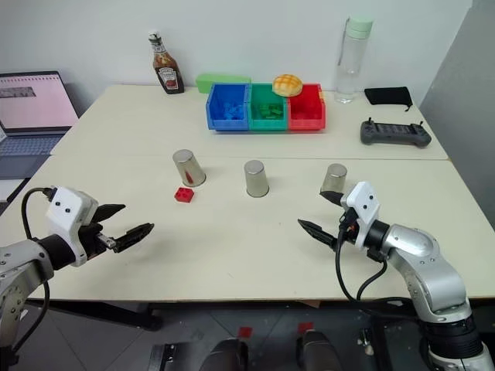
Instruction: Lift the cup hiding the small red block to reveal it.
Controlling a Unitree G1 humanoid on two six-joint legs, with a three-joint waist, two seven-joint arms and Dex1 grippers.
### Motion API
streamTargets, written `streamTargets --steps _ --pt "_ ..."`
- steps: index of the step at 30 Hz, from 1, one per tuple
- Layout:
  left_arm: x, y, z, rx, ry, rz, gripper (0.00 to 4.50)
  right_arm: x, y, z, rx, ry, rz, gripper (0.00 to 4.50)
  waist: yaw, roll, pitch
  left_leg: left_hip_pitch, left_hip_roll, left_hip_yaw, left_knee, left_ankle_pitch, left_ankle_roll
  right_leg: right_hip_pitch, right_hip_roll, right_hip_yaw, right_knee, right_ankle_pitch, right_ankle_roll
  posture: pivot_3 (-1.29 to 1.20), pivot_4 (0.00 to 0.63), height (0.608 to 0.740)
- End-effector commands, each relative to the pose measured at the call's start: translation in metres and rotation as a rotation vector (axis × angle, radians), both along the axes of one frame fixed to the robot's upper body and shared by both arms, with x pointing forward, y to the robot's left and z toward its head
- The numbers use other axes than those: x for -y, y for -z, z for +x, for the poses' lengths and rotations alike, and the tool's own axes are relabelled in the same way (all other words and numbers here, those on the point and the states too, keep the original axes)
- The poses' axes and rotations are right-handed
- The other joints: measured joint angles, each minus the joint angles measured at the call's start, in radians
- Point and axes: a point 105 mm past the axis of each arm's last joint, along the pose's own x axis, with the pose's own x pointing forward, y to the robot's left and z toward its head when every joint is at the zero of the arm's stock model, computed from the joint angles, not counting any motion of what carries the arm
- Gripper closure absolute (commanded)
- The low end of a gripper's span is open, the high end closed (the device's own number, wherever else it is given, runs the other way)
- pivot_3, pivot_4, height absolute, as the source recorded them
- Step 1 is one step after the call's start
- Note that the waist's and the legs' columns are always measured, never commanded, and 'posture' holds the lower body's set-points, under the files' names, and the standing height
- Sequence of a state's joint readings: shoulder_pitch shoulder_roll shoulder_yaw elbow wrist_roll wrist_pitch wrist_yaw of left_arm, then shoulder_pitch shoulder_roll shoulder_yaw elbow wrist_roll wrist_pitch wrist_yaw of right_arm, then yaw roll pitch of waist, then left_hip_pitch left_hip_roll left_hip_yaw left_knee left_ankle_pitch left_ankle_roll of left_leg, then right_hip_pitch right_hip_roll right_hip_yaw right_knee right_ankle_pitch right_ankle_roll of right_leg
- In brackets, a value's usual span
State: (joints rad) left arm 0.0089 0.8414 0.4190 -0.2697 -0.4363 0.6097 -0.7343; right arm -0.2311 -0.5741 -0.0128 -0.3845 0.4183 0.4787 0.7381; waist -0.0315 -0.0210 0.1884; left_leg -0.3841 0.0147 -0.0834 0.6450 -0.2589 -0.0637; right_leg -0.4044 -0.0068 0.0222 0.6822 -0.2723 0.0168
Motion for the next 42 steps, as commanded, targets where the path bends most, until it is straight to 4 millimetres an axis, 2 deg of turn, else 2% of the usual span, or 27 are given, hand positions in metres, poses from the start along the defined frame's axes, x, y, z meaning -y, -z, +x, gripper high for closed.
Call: streamTargets --steps 1,27,42 --pt "0.006 -0.016 -0.002 0.057 0.039 0.006 0.03 0.0 -0.012 -0.001 0.047 -0.009 0.013 0.0 0.0 0.0 0.0 0.0 0.0 0.0 0.0 0.0 0.0 0.0 0.0 0.0 0.0 0.0 0.0 0.0 0.15 0.74" --pt "-0.004 -0.005 -0.01 0.023 0.017 0.037 0.03 0.01 -0.009 -0.007 0.016 -0.002 -0.016 0.0 0.0 0.0 0.0 0.0 0.0 0.0 0.0 0.0 0.0 0.0 0.0 0.0 0.0 0.0 0.0 0.0 0.15 0.74" --pt "-0.002 -0.011 -0.006 0.046 0.009 0.016 0.03 0.012 -0.008 -0.007 0.012 0.002 -0.024 0.0 0.0 0.0 0.0 0.0 0.0 0.0 0.0 0.0 0.0 0.0 0.0 0.0 0.0 -0.001 0.002 0.0 0.15 0.74"
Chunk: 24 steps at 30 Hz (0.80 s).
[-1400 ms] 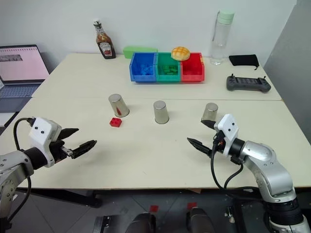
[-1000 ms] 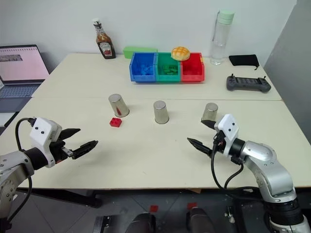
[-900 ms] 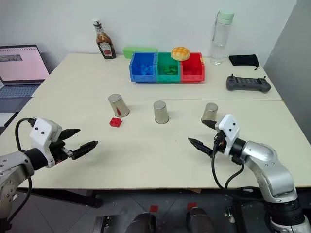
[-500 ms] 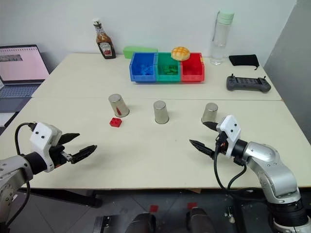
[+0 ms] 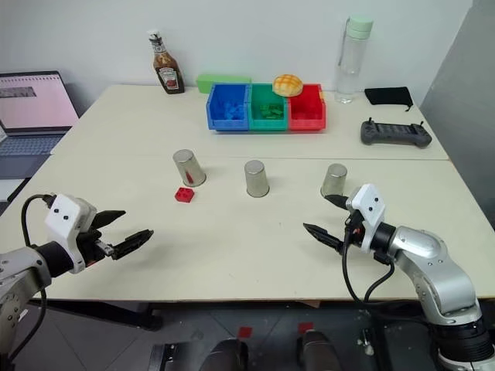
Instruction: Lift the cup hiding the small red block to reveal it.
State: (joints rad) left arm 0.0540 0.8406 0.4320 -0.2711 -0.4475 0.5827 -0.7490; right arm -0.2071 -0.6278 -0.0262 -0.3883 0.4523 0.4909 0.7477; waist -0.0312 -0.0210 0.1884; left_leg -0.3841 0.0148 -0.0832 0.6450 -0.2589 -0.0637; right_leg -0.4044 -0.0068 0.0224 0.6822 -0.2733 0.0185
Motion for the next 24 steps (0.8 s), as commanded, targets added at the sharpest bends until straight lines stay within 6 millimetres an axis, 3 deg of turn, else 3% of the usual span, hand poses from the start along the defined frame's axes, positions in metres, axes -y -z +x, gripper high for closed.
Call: streamTargets --steps 1,16,24 --pt "0.0 -0.016 0.001 0.058 0.0 0.022 0.03 0.002 -0.012 -0.003 0.043 -0.001 0.001 0.0 0.0 0.0 0.0 0.0 0.0 0.0 0.0 0.0 0.0 0.0 0.0 0.0 0.0 0.0 0.0 0.0 0.15 0.74" --pt "-0.002 -0.015 0.004 0.05 -0.016 0.045 0.03 0.001 -0.01 -0.004 0.044 0.0 0.001 0.0 0.0 0.0 0.0 0.0 0.0 0.0 0.0 0.0 0.0 0.0 0.0 0.0 0.0 0.0 0.0 0.0 0.15 0.74" --pt "0.008 -0.024 0.006 0.089 0.041 -0.008 0.03 0.001 -0.008 -0.003 0.042 -0.009 -0.006 0.0 0.0 0.0 0.0 0.0 0.0 0.0 0.0 0.0 0.0 0.0 0.0 0.0 0.0 0.0 0.0 0.0 0.15 0.74"
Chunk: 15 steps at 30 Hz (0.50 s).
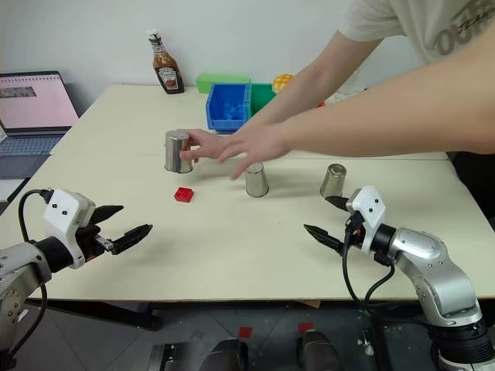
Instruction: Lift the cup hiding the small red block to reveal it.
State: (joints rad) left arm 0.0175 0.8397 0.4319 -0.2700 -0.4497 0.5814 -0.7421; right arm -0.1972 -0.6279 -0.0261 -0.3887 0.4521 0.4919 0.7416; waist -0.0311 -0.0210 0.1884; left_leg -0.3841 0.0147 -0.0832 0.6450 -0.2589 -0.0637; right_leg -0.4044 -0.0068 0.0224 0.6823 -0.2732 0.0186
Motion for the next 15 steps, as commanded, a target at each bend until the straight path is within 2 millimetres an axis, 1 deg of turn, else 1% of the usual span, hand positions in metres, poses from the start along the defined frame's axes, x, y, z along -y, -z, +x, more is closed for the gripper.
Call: streamTargets --steps 1,15 --pt "0.0058 -0.0156 0.0008 0.051 0.038 -0.011 0.03 -0.0006 -0.0099 -0.0027 0.05 -0.021 -0.007 0.0 0.0 0.0 0.0 0.0 0.0 0.0 0.0 0.0 0.0 0.0 0.0 0.0 0.0 0.0 0.0 0.0 0.15 0.74" --pt "0.0059 -0.0144 0.0007 0.036 0.034 -0.009 0.03 -0.0016 -0.0102 -0.0033 0.05 -0.031 -0.013 0.0 0.0 0.0 0.0 0.0 0.0 0.0 0.0 0.0 0.0 0.0 0.0 0.0 0.0 0.0 0.0 0.0 0.15 0.74"
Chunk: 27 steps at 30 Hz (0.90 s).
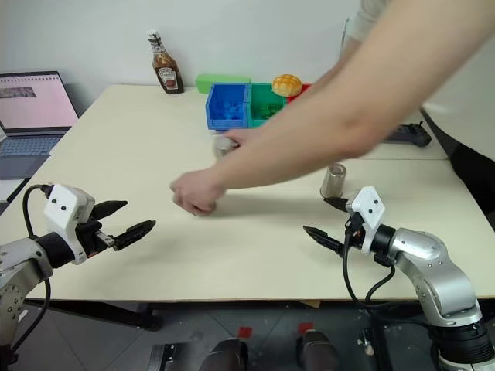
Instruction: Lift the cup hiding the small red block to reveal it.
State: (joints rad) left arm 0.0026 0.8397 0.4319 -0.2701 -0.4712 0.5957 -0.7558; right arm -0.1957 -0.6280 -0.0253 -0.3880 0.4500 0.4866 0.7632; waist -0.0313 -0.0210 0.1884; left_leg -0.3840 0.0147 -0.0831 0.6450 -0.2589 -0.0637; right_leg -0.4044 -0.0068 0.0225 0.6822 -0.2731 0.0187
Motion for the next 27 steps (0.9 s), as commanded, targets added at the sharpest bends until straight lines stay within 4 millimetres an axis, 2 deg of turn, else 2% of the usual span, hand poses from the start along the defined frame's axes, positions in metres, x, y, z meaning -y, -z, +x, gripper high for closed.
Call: streamTargets --steps 1,18,27 --pt "0.003 -0.012 0.0 0.037 0.012 0.015 0.03 0.0 -0.011 -0.001 0.052 -0.01 -0.01 0.0 0.0 0.0 0.0 0.0 0.0 0.0 0.0 0.0 0.0 0.0 0.0 0.0 0.0 0.0 0.0 0.0 0.15 0.74" --pt "0.007 -0.015 0.001 0.041 0.006 0.051 0.03 -0.009 -0.015 -0.002 0.056 -0.011 0.019 0.0 0.0 0.0 0.0 0.0 0.0 0.0 0.0 0.0 0.0 0.0 0.0 0.0 0.0 0.0 0.0 0.0 0.15 0.74" --pt "0.009 -0.018 0.0 0.041 0.025 0.049 0.03 -0.026 -0.021 0.0 -0.01 -0.034 0.083 0.0 0.0 0.0 0.0 0.0 0.0 0.0 0.0 0.0 0.0 0.0 0.0 0.0 0.0 0.0 0.0 0.0 0.15 0.74"
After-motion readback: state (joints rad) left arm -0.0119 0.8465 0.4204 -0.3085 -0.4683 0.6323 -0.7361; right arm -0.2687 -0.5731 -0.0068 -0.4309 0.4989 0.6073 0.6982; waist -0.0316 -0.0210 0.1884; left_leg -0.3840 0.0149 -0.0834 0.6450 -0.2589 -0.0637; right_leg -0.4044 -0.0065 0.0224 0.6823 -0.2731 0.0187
